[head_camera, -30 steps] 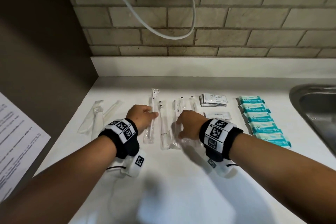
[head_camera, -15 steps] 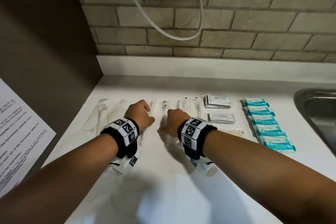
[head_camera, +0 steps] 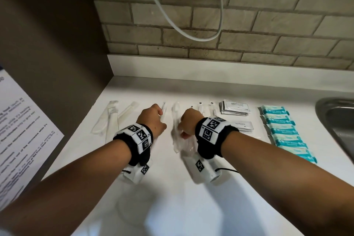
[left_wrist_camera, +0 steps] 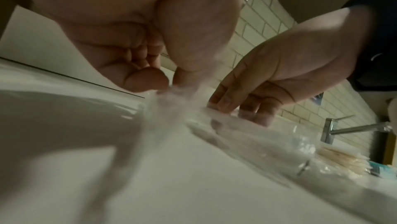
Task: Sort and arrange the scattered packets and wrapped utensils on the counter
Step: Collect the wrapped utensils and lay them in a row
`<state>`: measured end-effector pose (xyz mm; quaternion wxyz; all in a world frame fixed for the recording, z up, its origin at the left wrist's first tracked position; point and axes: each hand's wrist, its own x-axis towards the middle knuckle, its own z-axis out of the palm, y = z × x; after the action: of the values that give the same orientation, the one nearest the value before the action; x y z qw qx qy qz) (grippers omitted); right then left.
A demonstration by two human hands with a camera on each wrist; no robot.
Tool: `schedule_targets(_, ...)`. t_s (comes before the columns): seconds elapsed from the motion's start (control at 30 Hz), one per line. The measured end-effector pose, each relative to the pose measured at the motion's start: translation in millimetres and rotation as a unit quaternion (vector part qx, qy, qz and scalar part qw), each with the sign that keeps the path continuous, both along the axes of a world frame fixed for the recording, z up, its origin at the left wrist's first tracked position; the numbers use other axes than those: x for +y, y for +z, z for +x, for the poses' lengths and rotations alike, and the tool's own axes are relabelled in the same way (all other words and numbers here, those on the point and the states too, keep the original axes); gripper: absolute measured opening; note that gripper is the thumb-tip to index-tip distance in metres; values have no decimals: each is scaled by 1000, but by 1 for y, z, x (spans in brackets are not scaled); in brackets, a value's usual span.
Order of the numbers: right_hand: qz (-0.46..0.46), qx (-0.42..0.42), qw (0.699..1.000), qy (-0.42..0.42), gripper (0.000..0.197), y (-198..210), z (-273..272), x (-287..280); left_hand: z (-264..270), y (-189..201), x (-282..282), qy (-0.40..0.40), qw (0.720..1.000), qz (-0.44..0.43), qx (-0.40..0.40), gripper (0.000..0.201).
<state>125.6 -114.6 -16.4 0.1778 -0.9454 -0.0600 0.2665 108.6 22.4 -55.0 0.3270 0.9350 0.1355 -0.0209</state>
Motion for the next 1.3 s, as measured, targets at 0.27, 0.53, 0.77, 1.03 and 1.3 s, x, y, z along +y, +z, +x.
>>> schedule_targets(0.27,13,-61,997,-39,20,-11,-8,-12,-3,1,-9,-48,998,11,51,41)
schedule_targets(0.53,-108,-140,960,216,68,-10,-23,-22,-1,8,17,-150,975,135,88,55)
schedule_targets(0.77,-113,-139,963,200,61,-16,-32,-16,2,2,23,-163,946,237,148,56)
schedule_targets(1.03,-51,-131,977,161,63,-12,-38,-22,-2,20,13,-187,952,213,114,37)
schedule_targets(1.3,-154,-133,961,186,55,3,-27,-49,-18,17,-15,-320,905,269,81,70)
